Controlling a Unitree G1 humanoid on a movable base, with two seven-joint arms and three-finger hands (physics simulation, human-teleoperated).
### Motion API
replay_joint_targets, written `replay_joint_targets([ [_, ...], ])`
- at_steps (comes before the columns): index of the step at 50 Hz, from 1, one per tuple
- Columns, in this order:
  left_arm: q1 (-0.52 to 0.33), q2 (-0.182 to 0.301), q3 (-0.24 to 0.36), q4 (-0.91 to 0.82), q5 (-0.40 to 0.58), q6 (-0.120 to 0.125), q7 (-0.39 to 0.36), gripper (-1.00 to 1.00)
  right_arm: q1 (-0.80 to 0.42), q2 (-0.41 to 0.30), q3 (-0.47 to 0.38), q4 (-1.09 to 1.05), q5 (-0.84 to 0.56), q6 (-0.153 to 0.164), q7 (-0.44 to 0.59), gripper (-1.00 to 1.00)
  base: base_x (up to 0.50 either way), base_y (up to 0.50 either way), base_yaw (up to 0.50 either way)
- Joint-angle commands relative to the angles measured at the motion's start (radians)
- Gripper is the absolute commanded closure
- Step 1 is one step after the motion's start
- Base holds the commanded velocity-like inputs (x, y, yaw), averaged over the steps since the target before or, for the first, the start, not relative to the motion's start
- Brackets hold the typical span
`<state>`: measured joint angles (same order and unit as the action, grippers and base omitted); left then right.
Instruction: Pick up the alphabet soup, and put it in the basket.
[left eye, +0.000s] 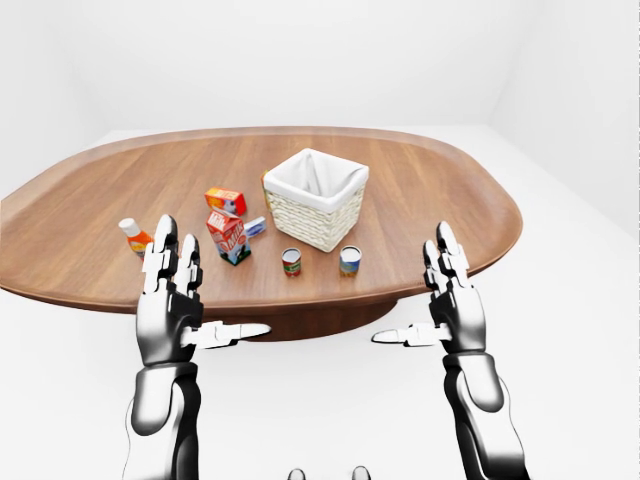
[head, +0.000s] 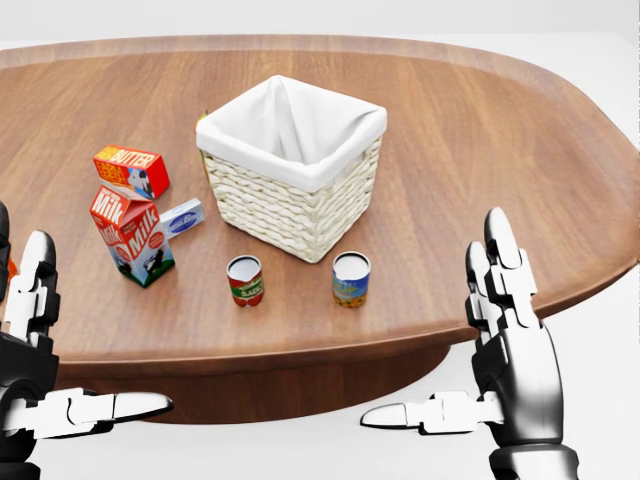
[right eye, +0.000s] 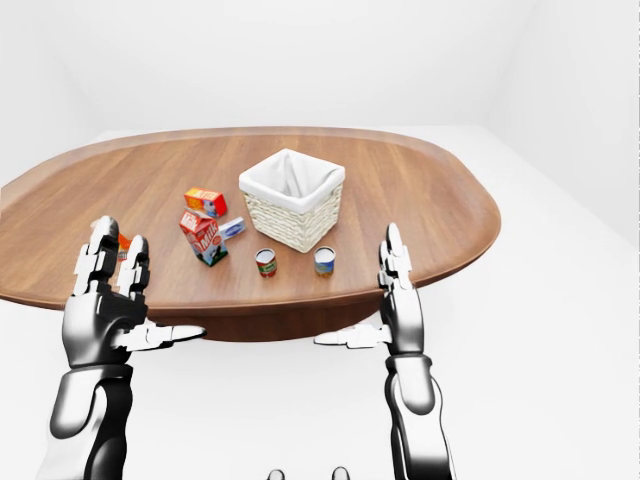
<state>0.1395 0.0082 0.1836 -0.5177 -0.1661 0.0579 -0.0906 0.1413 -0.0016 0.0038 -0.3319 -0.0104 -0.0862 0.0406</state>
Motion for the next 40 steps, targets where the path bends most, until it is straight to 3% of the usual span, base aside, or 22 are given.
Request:
replay_joint_targets([
  [1, 0.001, 0.0, -0.001, 0.003, 0.0, -0.002, 0.0, -1.0, -0.001, 0.0, 0.002, 0.008, -0.005, -0.001, 0.001, -1.0, 0.0, -0.39, 0.0],
  [12, 0.002, 0.0, -0.002, 0.0, 0.0, -0.001, 0.0, -1.0, 0.003, 0.0, 0.013, 0.014, -0.017, -0.001, 0.003, -1.0, 0.0, -0.29, 0.0],
  [34, -0.001, 0.0, 0.001, -0.005, -0.003, 0.007, 0.001, -1.0, 0.004, -0.001, 0.024, 0.016, -0.049, -0.001, -0.001, -1.0, 0.0, 0.0, 0.0],
  [40, 0.001, -0.001, 0.002, -0.005, -0.009, 0.007, -0.002, -1.0, 0.006, -0.001, 0.024, 0.018, -0.051, -0.001, -0.002, -1.0, 0.29, 0.0, 0.0],
])
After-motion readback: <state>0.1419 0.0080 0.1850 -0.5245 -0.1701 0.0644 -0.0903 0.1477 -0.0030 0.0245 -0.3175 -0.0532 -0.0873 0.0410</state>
